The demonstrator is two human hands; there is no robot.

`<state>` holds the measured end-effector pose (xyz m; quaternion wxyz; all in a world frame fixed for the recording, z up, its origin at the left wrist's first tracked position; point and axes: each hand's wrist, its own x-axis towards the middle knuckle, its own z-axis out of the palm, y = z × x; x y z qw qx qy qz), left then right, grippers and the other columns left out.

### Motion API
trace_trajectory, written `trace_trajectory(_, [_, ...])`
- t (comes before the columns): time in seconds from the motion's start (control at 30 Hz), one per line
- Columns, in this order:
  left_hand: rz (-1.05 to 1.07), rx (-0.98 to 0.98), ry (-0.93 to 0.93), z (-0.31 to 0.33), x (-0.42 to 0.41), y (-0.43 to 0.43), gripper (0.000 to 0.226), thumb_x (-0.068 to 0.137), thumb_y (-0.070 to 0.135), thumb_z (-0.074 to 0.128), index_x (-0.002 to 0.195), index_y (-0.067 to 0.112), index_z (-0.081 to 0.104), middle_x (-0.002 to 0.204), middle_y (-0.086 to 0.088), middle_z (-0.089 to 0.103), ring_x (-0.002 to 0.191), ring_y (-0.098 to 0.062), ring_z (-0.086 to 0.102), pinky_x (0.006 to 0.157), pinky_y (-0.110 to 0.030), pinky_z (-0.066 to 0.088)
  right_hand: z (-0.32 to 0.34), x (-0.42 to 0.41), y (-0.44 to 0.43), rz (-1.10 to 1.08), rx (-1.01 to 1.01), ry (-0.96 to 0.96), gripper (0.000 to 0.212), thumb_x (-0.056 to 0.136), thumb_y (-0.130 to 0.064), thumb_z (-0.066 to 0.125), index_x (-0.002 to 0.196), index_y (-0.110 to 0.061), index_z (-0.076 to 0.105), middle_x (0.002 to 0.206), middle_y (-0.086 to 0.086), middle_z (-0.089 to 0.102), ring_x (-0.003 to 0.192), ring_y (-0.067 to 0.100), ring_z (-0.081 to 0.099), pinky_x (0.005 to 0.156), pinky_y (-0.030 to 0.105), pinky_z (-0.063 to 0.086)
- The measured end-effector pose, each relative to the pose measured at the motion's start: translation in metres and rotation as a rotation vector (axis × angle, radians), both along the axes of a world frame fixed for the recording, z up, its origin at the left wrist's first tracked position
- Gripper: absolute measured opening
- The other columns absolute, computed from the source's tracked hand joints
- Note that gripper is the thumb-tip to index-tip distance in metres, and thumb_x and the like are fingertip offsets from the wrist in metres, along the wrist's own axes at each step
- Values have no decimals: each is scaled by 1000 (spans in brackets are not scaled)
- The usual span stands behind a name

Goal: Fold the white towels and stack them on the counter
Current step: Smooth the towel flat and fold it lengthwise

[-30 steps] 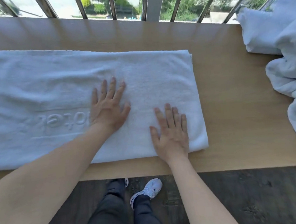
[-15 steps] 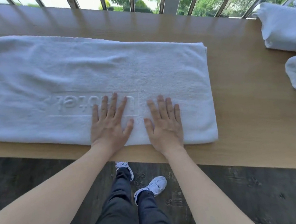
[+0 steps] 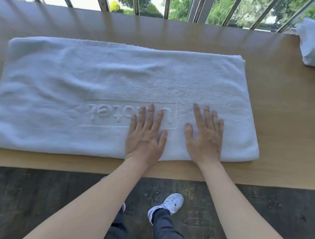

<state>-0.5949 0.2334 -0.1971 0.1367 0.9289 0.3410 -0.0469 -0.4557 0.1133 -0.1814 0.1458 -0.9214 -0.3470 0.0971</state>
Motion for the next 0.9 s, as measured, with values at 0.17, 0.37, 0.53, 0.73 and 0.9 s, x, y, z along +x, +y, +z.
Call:
trace_trajectory(0.17, [-239,39,-36,5,-50,49,60,105,48,16,160,24,12,168,0,3,155,-21,-1,125,-44,5,8,-56,73,71,160,51,55,103,-39,30,156,-29,26,165,4,17,153,21,7,125,42,3])
trace_trajectory(0.37, [-67,55,17,10,-120,150,64,102,49,19,160,25,12,168,0,4,155,-23,1,125,-45,1,-2,-126,190,66,204,65,55,103,-32,32,156,-20,29,164,6,21,153,25,9,124,46,3])
trace_trajectory(0.53, [-30,31,9,11,-151,217,66,99,53,21,160,29,12,168,3,2,155,-23,-1,125,-45,1,-17,-149,246,4,-33,-16,63,99,-53,27,158,-34,11,167,2,3,153,24,-4,122,51,-7])
trace_trajectory(0.73, [-234,15,-42,2,-125,251,59,103,44,17,160,31,14,168,4,4,155,-24,-2,125,-46,-2,-19,-150,249,-31,-75,-64,66,97,-53,29,158,-35,10,167,0,5,154,23,-2,122,52,-2])
trace_trajectory(0.9, [-313,53,-47,-1,-85,298,57,102,47,21,158,36,18,167,4,9,155,-23,3,124,-45,-4,-18,-147,250,-40,-77,-92,67,95,-51,32,158,-33,17,166,2,12,153,25,6,122,54,6])
